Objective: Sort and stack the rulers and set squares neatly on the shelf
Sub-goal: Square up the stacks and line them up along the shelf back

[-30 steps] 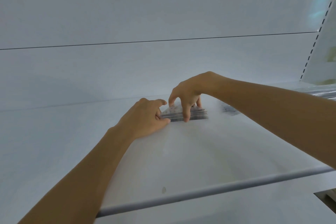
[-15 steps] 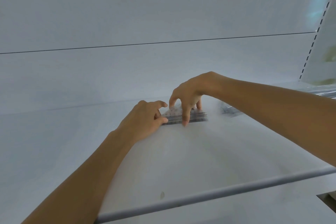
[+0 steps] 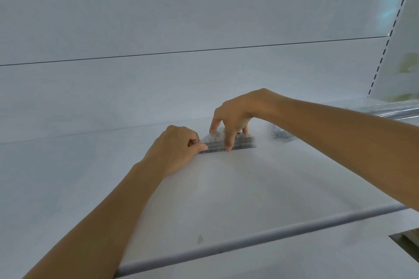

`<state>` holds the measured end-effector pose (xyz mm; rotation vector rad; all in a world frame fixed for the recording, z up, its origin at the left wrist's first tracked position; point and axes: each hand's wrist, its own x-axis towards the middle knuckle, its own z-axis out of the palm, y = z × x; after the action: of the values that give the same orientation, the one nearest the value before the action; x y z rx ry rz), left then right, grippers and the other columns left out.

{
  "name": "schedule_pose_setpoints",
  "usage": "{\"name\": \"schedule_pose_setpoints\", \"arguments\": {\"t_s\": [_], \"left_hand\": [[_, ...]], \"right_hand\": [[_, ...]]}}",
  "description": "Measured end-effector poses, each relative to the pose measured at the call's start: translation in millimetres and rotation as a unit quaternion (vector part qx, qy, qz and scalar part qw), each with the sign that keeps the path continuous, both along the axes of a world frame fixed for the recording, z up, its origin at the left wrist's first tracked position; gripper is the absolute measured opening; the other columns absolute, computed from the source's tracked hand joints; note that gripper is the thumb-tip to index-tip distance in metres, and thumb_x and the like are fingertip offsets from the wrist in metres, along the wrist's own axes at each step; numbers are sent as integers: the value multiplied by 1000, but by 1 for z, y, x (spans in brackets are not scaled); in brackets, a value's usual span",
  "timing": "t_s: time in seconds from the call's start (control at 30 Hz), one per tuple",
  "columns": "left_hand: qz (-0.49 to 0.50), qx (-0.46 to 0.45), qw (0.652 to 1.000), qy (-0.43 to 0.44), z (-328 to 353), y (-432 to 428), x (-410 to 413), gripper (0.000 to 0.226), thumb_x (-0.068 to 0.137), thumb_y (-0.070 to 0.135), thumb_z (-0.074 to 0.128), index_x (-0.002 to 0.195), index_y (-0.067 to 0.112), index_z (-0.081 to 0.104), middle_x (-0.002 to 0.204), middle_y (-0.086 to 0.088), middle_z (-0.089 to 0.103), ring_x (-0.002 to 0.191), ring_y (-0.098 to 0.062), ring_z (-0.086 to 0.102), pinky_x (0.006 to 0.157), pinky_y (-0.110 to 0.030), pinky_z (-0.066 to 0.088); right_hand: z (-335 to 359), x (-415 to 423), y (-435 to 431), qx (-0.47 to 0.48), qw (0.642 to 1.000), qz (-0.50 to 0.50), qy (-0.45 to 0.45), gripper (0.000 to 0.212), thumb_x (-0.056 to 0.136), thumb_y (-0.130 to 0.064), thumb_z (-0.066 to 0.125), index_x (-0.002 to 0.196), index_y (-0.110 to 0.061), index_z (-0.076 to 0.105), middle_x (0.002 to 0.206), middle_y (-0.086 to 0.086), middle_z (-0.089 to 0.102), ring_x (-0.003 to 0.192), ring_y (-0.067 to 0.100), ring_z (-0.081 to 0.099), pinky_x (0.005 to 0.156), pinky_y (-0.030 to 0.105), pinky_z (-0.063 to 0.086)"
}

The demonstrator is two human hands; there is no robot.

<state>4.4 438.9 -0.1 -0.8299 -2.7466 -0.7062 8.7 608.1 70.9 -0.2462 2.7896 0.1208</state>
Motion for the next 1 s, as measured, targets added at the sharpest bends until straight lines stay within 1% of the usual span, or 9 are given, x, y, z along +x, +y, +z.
{"name": "schedule_pose_setpoints", "arguments": {"t_s": [0.07,0.2,0.4,0.53,0.63,0.7,0.77,0.87,1.0], "left_hand": [[2,7,1000,-2,-1,0,0,25,82,40,64,77,16,69,67,5,56,64,-12,53,53,-23,36],[6,22,1000,0,0,1,1,25,80,41,65,66,21,64,57,8,50,53,-8,45,49,-23,29],[6,11,1000,2,1,0,1,28,79,45,66,60,25,59,56,10,51,53,-6,47,48,-22,30],[5,14,1000,5,2,-1,3,33,71,51,70,88,24,67,68,16,61,79,-8,61,70,-27,49],[-11,28,999,10,5,-3,4,38,71,43,72,103,24,64,66,21,61,83,-8,63,84,-33,51],[-21,31,999,12,6,-3,5,35,73,37,72,104,23,65,66,21,60,80,-8,63,85,-33,52],[-24,29,999,9,5,-3,5,28,76,36,71,100,23,66,65,21,59,78,-7,62,82,-30,51],[-12,35,999,-3,5,-2,4,13,77,39,69,82,27,68,62,18,62,71,-3,60,66,-23,46],[7,43,999,-11,4,-2,3,18,78,39,68,63,29,65,56,13,56,59,-4,52,56,-22,35]], "right_hand": [[0,0,2,-15,1000,-6,-10,75,69,-35,79,135,-31,44,91,-7,56,43,-2,59,71,23,55],[-2,2,7,-52,998,-14,-12,73,69,-34,80,134,-29,46,85,-12,49,66,6,59,69,23,55],[-2,5,4,-28,999,-15,-3,80,67,-38,80,137,-34,40,84,-17,42,68,9,60,70,23,53],[-1,7,6,-3,1000,-23,-12,107,63,-45,81,145,-40,14,100,-16,52,89,8,59,78,27,53],[8,11,11,59,998,-35,15,115,57,-56,80,146,-32,13,125,-4,57,111,13,57,94,34,47],[17,18,17,68,996,-55,27,100,59,-53,80,140,-18,33,93,-7,68,93,9,63,76,27,50],[19,26,23,76,995,-62,23,65,63,-48,79,113,-12,60,66,-9,65,68,4,64,56,22,46],[9,30,35,44,997,-60,8,28,70,-40,77,76,-15,66,64,-9,65,65,2,65,55,18,45],[0,31,43,-20,998,-54,11,21,74,-31,74,61,-19,63,65,-8,67,60,-3,64,56,16,44]]}}
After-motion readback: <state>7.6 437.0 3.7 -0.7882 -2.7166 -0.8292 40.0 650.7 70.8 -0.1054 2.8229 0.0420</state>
